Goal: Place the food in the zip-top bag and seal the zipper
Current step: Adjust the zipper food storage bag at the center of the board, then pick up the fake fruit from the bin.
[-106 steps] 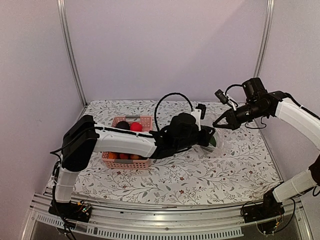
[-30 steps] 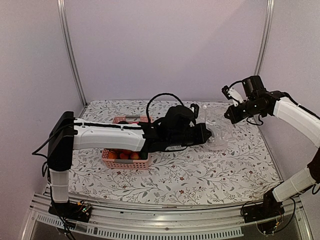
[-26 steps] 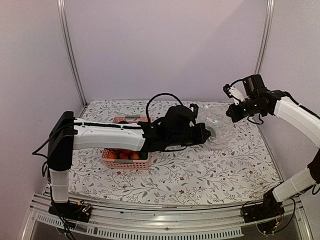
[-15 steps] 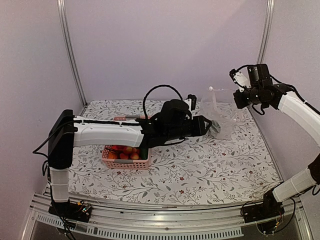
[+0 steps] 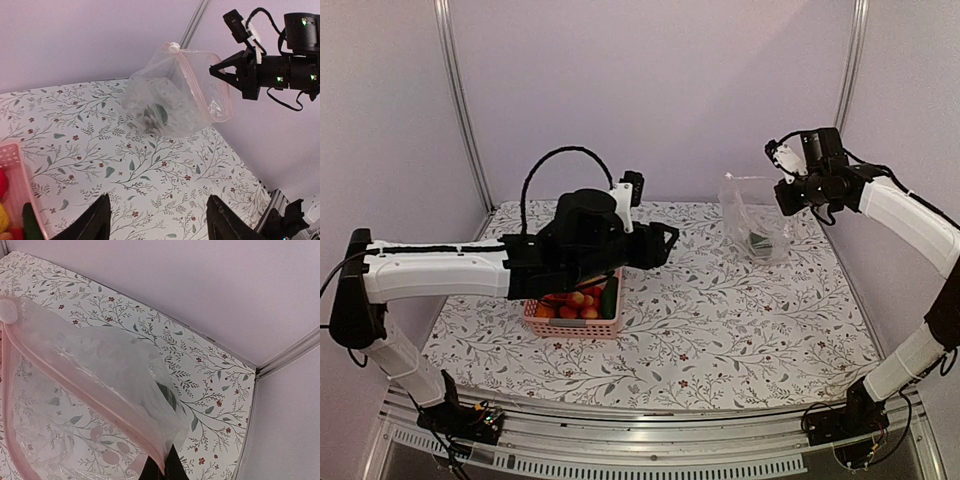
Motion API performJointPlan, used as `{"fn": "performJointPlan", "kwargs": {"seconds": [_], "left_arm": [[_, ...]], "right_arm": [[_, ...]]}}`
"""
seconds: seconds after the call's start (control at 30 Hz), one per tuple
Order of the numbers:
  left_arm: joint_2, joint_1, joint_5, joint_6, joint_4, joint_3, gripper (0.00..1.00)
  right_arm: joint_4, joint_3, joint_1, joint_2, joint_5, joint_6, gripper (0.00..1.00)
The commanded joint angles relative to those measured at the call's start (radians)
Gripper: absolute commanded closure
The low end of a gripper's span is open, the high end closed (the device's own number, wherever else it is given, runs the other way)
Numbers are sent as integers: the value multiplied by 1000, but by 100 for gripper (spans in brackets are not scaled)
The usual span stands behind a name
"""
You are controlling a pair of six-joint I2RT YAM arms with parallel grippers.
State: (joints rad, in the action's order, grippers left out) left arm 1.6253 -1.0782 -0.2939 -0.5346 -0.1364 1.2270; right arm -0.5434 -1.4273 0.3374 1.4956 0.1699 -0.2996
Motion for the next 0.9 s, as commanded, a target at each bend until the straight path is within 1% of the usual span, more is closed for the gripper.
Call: {"fn": "performJointPlan", "kwargs": {"seconds": [0.0, 0.07, 0.17, 0.27, 0.37, 0.5, 0.63, 0.8, 0.87], "left_arm": [[-128, 49, -183, 31, 291, -110, 34], [-171, 75, -224, 8, 404, -133, 33], [-225, 137, -203, -17, 524, -169, 33], [-257, 202, -151, -16, 578, -200, 33], [-255, 263, -77, -4, 606, -209, 32], [-212, 330, 8, 12, 629, -201, 32], [-146, 366, 64, 52, 640, -166, 31], [-15, 412, 90, 137, 666, -43, 29], [46, 435, 94, 162, 677, 16, 27]], "right_arm": [[-39, 78, 59, 3, -273, -4, 100], [-85, 92, 89, 2, -358, -11, 100], [-163, 86, 134, 7, -388, -13, 99], [-203, 91, 149, -1, -399, -16, 99], [-208, 111, 150, -16, -395, -20, 99], [-192, 154, 150, -50, -403, -26, 99], [-184, 172, 151, -60, -422, -26, 99], [-189, 172, 150, -83, -418, -31, 99], [-194, 167, 150, -94, -418, -33, 99]]}}
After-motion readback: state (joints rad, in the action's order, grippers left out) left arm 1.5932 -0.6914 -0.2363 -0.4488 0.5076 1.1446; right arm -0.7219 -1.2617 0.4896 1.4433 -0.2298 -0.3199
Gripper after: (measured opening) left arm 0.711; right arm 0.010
